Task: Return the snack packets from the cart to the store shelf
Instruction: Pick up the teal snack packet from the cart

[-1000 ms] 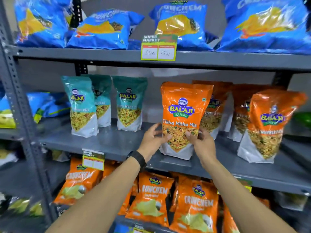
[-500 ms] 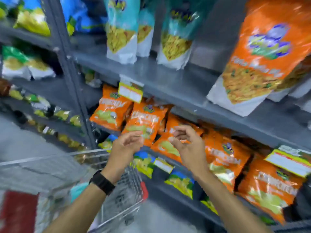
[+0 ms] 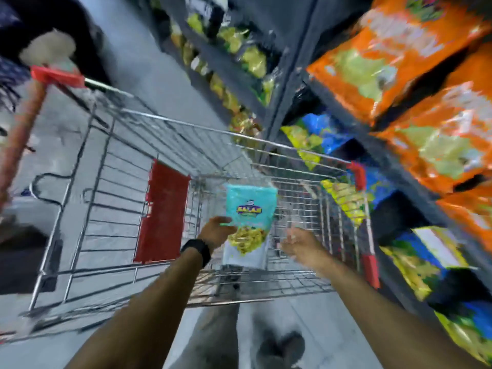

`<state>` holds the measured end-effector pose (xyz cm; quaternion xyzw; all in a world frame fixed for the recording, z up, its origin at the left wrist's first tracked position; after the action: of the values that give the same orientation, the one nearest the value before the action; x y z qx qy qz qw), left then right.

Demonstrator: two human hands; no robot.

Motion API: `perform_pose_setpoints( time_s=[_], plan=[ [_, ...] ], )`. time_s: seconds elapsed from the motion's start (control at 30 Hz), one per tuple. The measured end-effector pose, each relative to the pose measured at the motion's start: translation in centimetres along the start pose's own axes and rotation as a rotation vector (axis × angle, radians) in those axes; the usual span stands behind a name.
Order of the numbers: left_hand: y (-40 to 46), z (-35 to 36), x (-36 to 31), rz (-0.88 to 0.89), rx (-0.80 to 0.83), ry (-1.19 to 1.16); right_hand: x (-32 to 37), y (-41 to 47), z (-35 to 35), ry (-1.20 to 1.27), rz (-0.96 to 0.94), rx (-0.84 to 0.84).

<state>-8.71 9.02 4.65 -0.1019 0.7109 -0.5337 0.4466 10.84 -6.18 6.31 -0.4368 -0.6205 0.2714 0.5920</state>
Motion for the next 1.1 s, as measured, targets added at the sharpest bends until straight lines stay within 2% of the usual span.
perform_pose_setpoints(
  time_s=[0.1, 0.13, 0.2, 0.3, 0.37, 0.63, 0.77, 0.9, 1.0, 1.1],
  plan=[
    [5.3, -1.9, 4.3, -0.16, -0.016, -0.096, -3.6, 5.7, 2.1, 0.074, 0.153, 0.034],
    [6.8, -2.2, 5.5, -0.194, -0.007, -0.058, -4.7, 7.2, 2.6, 0.095, 0.204, 0.024],
    [8.9, -1.5, 7.1, -0.245, 0.068, -0.041, -4.6, 8.6, 3.6, 0.121, 0.246, 0.005],
    [11.1, -0.1, 8.1, -0.255, 0.163, 0.022, -4.2, 10.9, 4.3, 0.185, 0.245, -0.032],
    [12.1, 0.7, 8.8, -0.275, 0.187, -0.016, -4.6, 12.4, 5.5, 0.23, 0.259, -0.008],
    [12.7, 1.6, 8.8, -0.218, 0.16, -0.041, -5.3, 14.1, 7.0, 0.315, 0.292, -0.057],
    [9.4, 1.8, 6.4, -0.142, 0.201, 0.051, -2.8, 11.0, 6.1, 0.24, 0.224, -0.097],
    [3.4, 1.2, 2.0, 0.017, 0.194, 0.045, 1.5, 4.7, 4.7, 0.285, 0.058, -0.097],
    [-3.4, 0.7, -2.9, 0.209, 0.176, 0.05, 5.4, -1.9, 3.2, 0.321, -0.11, -0.088],
    [-11.4, 0.5, -8.0, 0.426, 0.128, 0.065, 9.1, -8.9, 0.9, 0.307, -0.293, -0.158]
  ],
)
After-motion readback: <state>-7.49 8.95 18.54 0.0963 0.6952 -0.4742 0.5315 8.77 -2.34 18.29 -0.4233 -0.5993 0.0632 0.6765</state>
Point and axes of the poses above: each hand's wrist, its own y-axis towards the middle knuckle, its own z-axis out of the palm, x = y × z, the point moved 9 cm from there along y, towards the middle knuckle, and after that the axes turned 5 degrees about x, right-handed, at the moved point
